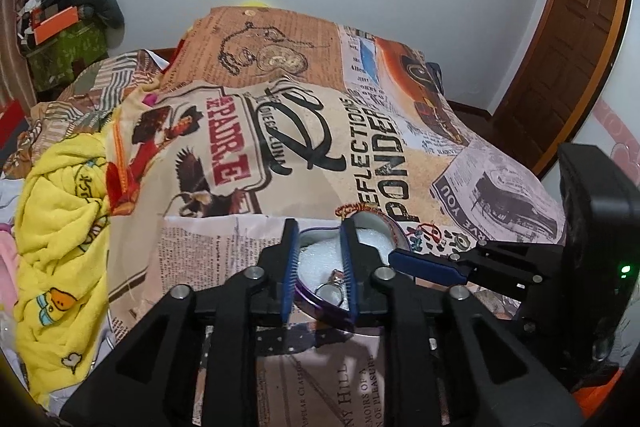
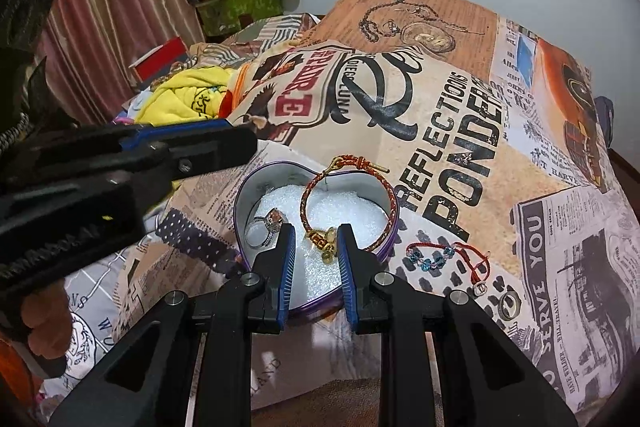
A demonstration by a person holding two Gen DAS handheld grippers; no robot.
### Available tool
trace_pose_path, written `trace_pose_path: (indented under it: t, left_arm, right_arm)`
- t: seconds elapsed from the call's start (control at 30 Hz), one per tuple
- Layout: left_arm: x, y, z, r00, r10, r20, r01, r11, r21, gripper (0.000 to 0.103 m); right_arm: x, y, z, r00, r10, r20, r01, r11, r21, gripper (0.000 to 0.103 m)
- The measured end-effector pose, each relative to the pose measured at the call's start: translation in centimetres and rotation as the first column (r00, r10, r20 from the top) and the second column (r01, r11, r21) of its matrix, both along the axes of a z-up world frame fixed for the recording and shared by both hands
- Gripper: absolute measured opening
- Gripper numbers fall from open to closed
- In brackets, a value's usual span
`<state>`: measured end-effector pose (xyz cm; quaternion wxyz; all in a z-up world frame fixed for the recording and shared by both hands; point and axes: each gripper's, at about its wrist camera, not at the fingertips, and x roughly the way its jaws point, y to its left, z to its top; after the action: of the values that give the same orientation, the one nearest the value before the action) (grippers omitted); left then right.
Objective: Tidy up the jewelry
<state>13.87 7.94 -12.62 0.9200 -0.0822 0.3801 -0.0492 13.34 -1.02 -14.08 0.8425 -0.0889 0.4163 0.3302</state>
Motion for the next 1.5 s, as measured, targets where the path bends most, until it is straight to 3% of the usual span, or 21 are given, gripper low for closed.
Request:
trace_pose_path:
  t: [0.17,0.3,0.67,1.13,1.5]
  left_arm:
    - [-1.0,0.4,1.1,0.999,0.020,0.028,-0.021,0.999,0.028,0.025]
    - [-1.8,0.7,1.8,0.998,0.038,0.047,-0.040,0.999,0.035,0.035]
    - [-2.4,-1.2,2.7,0.998,0.037,0.055,-0.040,0.997,0.062,0.035]
    - [-0.7,-8.5,1.9,0.997,-0.083,0.009,0.082,0.995,0.061,0.035]
    - [1.9,-13.8,-2.3,0.971,-0.213,-0.109,0.218,0.975,0.036,0.035]
  right_arm:
    - [-0.1,0.0,0.2,1.000,-0.016,0.010,0.016,1.000,-0.011,0.036]
    - [-0.3,-0.5,0.6,0.999,-0.030,0.021,0.030,1.000,-0.008,0.038]
    - [-0.7,-4.3,3.0,0.992,-0.103,0.072,0.102,0.995,0.023,0.038]
    - [-0.4,-13.0,4.1,0.959,-0.268,0.089,0.264,0.963,0.052,0.038]
    - [0.5,-18.8,2.3,0.925,-0.377,0.036,0.376,0.926,0.042,0.038]
